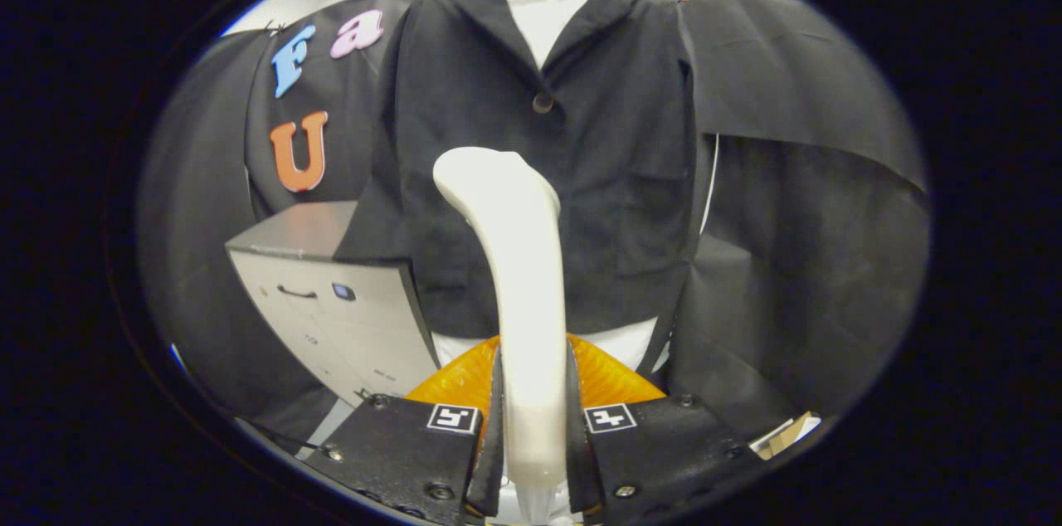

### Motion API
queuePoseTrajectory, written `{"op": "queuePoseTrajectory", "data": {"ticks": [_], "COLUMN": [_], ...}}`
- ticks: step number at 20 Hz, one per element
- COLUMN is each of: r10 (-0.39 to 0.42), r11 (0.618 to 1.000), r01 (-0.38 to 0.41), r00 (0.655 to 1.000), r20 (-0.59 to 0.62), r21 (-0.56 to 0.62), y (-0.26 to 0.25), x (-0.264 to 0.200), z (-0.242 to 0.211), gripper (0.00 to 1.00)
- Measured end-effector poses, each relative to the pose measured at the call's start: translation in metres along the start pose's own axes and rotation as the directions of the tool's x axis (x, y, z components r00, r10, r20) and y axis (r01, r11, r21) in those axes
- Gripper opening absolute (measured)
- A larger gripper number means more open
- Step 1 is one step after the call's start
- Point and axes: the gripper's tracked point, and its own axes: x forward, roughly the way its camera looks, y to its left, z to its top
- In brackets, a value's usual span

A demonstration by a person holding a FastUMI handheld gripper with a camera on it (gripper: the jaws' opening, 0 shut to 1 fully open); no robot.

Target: Iron the clothes twice with a garment steamer, once on the left side and once on the right side.

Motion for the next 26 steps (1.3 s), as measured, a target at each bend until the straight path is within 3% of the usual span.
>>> {"op": "queuePoseTrajectory", "data": {"ticks": [7, 16, 22, 26], "r10": [-0.035, -0.125, -0.160, -0.170], "r11": [0.997, 0.985, 0.981, 0.983], "r01": [0.022, 0.078, 0.117, 0.141], "r00": [0.983, 0.941, 0.936, 0.945], "r20": [0.182, 0.316, 0.315, 0.278], "r21": [0.072, 0.156, 0.153, 0.121], "y": [-0.044, -0.115, -0.122, -0.120], "x": [-0.022, -0.012, 0.018, 0.037], "z": [0.118, 0.259, 0.304, 0.303], "gripper": [0.33, 0.33, 0.33, 0.33]}}
